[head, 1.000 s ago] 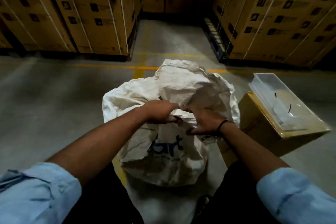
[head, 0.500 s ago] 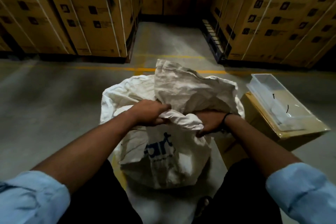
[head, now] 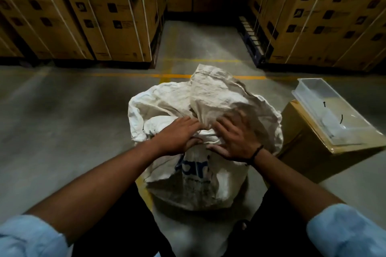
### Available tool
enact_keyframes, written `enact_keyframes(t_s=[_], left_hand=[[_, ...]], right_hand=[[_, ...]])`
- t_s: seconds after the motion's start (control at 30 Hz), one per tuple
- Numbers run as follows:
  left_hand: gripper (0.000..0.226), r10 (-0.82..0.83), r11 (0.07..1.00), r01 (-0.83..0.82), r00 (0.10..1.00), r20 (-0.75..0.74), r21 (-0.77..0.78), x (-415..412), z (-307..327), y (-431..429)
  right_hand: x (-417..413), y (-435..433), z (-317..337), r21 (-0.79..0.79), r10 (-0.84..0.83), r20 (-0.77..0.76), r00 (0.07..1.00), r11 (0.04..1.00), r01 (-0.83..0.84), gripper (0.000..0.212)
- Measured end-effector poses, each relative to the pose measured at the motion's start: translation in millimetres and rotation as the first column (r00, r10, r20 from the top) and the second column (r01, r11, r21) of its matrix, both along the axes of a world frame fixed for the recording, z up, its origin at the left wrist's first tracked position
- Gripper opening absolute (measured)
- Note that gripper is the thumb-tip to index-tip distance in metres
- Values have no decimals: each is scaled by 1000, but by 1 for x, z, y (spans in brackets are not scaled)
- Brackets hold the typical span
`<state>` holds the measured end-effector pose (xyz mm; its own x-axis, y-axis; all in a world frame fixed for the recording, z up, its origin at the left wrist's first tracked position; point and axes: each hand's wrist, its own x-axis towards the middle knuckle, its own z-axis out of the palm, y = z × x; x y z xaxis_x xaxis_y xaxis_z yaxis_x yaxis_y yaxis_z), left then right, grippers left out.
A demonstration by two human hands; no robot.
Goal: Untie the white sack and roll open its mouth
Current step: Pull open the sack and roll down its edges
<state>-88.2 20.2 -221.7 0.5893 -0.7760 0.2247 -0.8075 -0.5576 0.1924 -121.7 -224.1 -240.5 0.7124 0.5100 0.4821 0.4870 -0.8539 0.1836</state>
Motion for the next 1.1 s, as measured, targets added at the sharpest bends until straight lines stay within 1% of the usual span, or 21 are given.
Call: enact_keyframes(t_s=[0.07, 0.17, 0.27, 0.3, 0.33, 0.37, 0.4, 0.43, 0.47, 0.5, 0.53, 0.57, 0.63, 0.67, 0.73, 0.8, 0.87, 0.93, 0.97, 1.03, 1.1], left_hand=[[29, 21, 1000, -21, 1000, -1, -16, 4, 2, 6], [27, -33, 998, 28, 996, 85, 57, 5, 7, 17], [23, -103, 989, 76, 969, 225, 125, 5, 7, 33], [21, -91, 992, 63, 959, 268, 114, 5, 5, 39], [19, -59, 995, 34, 954, 294, 89, 6, 2, 43], [19, -18, 998, 1, 951, 308, 57, 5, -2, 47], [20, 21, 999, -30, 951, 308, 25, 5, -5, 48], [22, 53, 999, -53, 951, 303, -7, 5, -7, 47], [24, 86, 996, -79, 953, 292, -35, 5, -9, 44], [24, 120, 992, -107, 952, 280, -62, 4, -9, 38], [22, 153, 987, -133, 951, 270, -89, 3, -9, 32], [19, 180, 981, -153, 946, 269, -118, 3, -9, 27], [14, 223, 968, -180, 935, 276, -174, 0, -13, 19], [15, 246, 961, -196, 928, 278, -196, -1, -16, 17], [17, 303, 944, -247, 911, 279, -220, -5, -22, 16], [18, 347, 933, -301, 901, 261, -199, -8, -23, 14], [27, 328, 943, -306, 920, 215, -130, -10, -17, 12], [46, 253, 967, -254, 954, 161, -14, -3, -12, 18], [56, 204, 974, -216, 968, 148, 72, 3, -11, 23], [70, 127, 957, -153, 985, 119, 245, 16, -10, 34], [66, 92, 952, -97, 995, 31, 289, 18, -8, 32]], right_hand=[[9, -12, 6, -27, -201, -164, 966, 979, 200, 91], [29, -39, 7, -41, -386, -508, 770, 904, 427, 93], [45, -73, -4, 20, -367, -785, 499, 789, 614, 110], [48, -78, -5, -1, -347, -850, 396, 754, 657, 116], [49, -80, -7, -54, -342, -882, 323, 756, 652, 116], [49, -77, -6, -120, -363, -884, 294, 785, 608, 107], [47, -70, -4, -147, -388, -859, 333, 811, 566, 92], [44, -57, 1, -111, -394, -801, 452, 838, 534, 77], [39, -43, 6, 2, -335, -742, 581, 866, 500, 67], [30, -25, 13, 157, -211, -712, 669, 882, 445, 63], [21, -7, 19, 278, -58, -709, 703, 893, 355, 68], [11, 10, 21, 313, 52, -717, 695, 915, 254, 79], [-2, 34, 11, 191, 62, -677, 733, 977, 94, 95], [-4, 37, 1, 120, 19, -617, 786, 990, 70, 90], [0, 31, -7, 36, -57, -435, 899, 996, 81, 63], [6, 17, -9, 36, -20, -230, 973, 999, 30, 38], [11, -2, -8, 6, 43, -64, 997, 999, -43, 29], [16, -28, -5, -57, 107, -47, 993, 992, -110, 37], [20, -44, -4, -79, 106, -96, 990, 990, -113, 45], [30, -70, 2, -112, -13, -295, 955, 994, -21, 56], [38, -78, 11, -216, -187, -495, 849, 972, 88, 66]])
